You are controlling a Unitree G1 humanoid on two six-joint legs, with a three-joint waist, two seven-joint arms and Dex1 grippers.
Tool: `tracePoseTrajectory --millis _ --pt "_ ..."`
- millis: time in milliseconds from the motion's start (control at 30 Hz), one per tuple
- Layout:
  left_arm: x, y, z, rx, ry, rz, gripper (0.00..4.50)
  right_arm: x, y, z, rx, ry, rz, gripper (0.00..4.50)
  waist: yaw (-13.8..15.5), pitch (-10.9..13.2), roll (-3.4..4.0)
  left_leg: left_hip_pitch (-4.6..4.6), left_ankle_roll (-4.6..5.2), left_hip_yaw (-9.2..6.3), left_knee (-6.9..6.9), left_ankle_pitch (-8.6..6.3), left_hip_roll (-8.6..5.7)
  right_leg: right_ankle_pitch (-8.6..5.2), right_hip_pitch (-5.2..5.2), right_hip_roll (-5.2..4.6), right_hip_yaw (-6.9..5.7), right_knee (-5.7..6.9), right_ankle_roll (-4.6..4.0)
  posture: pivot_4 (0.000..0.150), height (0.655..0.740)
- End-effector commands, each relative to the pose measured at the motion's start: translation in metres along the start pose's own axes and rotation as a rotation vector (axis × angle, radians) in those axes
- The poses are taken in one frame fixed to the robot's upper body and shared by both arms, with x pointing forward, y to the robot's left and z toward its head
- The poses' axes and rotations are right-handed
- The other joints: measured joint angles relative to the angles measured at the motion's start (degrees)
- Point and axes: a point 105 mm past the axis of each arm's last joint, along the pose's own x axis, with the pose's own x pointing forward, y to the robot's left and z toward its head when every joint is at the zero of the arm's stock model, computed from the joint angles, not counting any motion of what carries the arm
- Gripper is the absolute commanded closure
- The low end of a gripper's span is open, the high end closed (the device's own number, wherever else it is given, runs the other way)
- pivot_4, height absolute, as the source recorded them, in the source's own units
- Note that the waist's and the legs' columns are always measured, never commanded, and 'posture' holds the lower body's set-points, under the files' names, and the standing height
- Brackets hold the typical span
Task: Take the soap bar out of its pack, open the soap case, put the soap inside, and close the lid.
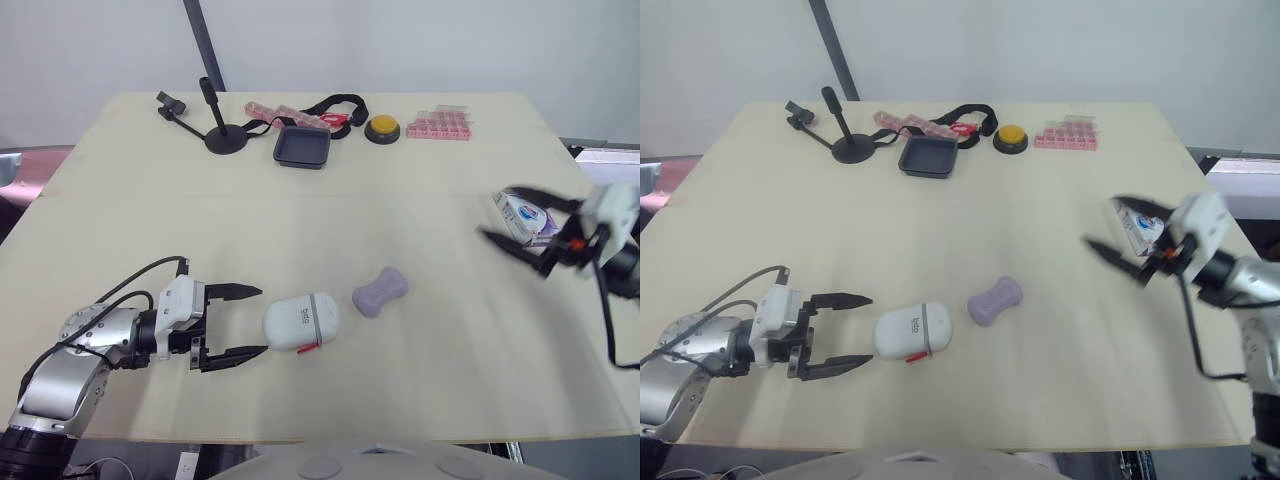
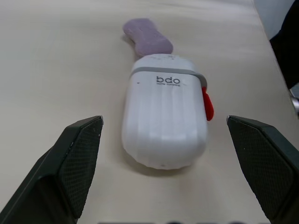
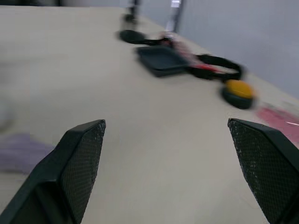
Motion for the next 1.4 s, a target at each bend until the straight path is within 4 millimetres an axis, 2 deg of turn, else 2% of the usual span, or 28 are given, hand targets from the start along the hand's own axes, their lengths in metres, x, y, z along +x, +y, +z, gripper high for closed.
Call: tracePoseTrajectory --millis 33,167,333,767,900,1067,1367,1400 --pt "0.009 0.0 0.011 0.044 0.019 -0.059 0.0 0.006 0.051 -0.001 0.012 -0.005 0.273 0.03 0.35 0.0 0.0 -0.02 0.03 0.0 0.02 0.01 -0.05 0.0 -0.09 -0.04 0.0 0.04 0.0 0.15 0.74" --pt "0.019 0.006 0.007 0.056 0.073 -0.057 0.0 0.005 0.077 -0.02 -0.002 0.043 0.424 0.03 -0.46 -0.01 -0.02 -0.07 0.04 -0.04 0.06 0.01 -0.07 0.0 -0.16 -0.09 -0.04 0.07 0.0 0.15 0.74" --pt "0.028 0.008 0.001 0.087 0.119 -0.081 0.0 0.008 0.087 -0.026 0.011 0.035 0.495 0.03 -2.5 -0.01 -0.03 -0.17 0.02 -0.03 0.01 0.03 -0.06 0.0 0.02 -0.09 0.04 -0.09 0.0 0.15 0.74" --pt "0.044 0.011 -0.013 0.109 0.179 -0.02 0.0 0.018 0.086 -0.026 0.005 0.039 0.471 0.03 -2.82 -0.01 -0.02 -0.11 0.06 -0.15 0.0 0.05 -0.1 0.0 0.29 -0.08 -0.06 -0.06 0.0 0.15 0.74" --pt "0.047 0.014 -0.013 0.107 0.168 0.011 0.0 0.018 0.084 -0.029 0.009 0.043 0.456 0.03 -2.81 -0.01 -0.02 -0.1 0.05 -0.15 0.01 0.05 -0.1 0.0 0.32 -0.08 -0.05 -0.08 0.0 0.15 0.74" --pt "0.05 0.011 -0.01 0.117 0.152 -0.031 0.0 0.015 0.083 -0.032 0.015 0.052 0.455 0.03 -2.75 -0.01 -0.02 -0.08 0.05 -0.15 0.01 0.05 -0.1 0.0 0.33 -0.08 -0.04 -0.07 0.0 0.15 0.74" --pt "0.054 0.019 -0.002 0.082 0.134 -0.058 0.0 0.015 0.083 -0.035 0.027 0.061 0.457 0.03 -2.84 -0.01 -0.02 -0.05 0.06 -0.15 0.01 0.06 -0.11 0.0 0.33 -0.08 -0.03 -0.04 0.0 0.15 0.74" --pt "0.054 0.019 -0.002 0.079 0.135 -0.06 0.26 0.015 0.083 -0.035 0.029 0.062 0.457 0.0 -2.81 -0.01 -0.02 -0.05 0.06 -0.15 0.01 0.06 -0.11 0.0 0.34 -0.08 -0.04 -0.04 0.0 0.15 0.74"
